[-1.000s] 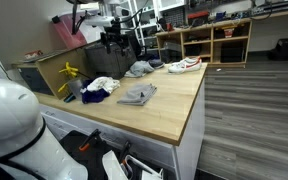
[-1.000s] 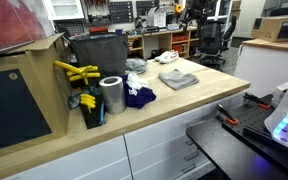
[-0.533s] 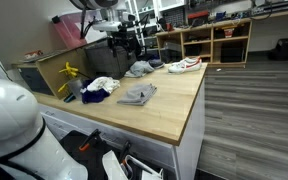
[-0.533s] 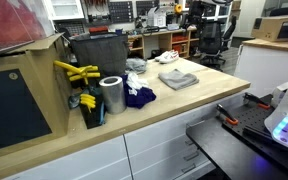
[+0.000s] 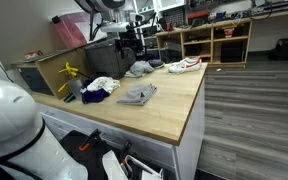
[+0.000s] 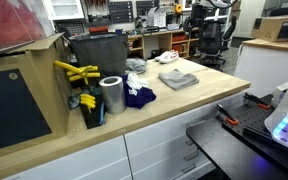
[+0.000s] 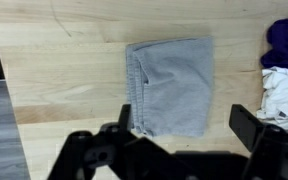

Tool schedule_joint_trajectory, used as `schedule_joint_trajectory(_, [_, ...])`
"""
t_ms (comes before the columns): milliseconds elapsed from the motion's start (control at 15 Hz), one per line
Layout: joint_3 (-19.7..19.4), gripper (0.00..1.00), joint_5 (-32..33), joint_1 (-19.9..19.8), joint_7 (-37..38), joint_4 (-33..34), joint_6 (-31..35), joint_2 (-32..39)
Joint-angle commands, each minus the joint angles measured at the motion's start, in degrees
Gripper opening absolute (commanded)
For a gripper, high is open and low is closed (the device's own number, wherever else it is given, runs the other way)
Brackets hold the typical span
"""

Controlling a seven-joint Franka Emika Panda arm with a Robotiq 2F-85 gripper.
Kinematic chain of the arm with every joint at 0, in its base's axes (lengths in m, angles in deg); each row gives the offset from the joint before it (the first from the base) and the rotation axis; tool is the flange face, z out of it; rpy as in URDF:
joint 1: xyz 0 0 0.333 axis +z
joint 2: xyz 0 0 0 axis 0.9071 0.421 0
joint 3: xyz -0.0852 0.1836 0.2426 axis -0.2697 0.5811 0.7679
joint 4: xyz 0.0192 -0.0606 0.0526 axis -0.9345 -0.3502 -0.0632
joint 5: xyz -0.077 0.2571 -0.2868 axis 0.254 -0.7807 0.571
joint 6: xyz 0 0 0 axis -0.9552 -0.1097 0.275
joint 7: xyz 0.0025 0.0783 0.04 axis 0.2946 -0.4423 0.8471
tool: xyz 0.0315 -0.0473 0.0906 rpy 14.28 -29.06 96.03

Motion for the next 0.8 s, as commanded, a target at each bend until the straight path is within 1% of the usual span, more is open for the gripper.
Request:
schedule_joint_trajectory(0, [0.3, 1.00, 0.9, -0.3, -1.4, 2.5, -1.0, 0.3])
schedule_joint_trajectory(133, [0.5, 1.00, 1.3, -0.2, -0.3, 2.9, -1.2, -0.8])
schedule_joint_trajectory(200, [0.4, 1.00, 0.6, -0.3, 0.0, 1.7, -0.2, 0.0])
schedule_joint_trajectory(400, [0.5, 1.00, 0.6, -0.2, 0.0, 2.4, -0.2, -0.3])
schedule_joint_trajectory(733, [0.3, 1.00, -0.3, -0.4, -2.5, 1.0, 1.3, 3.1])
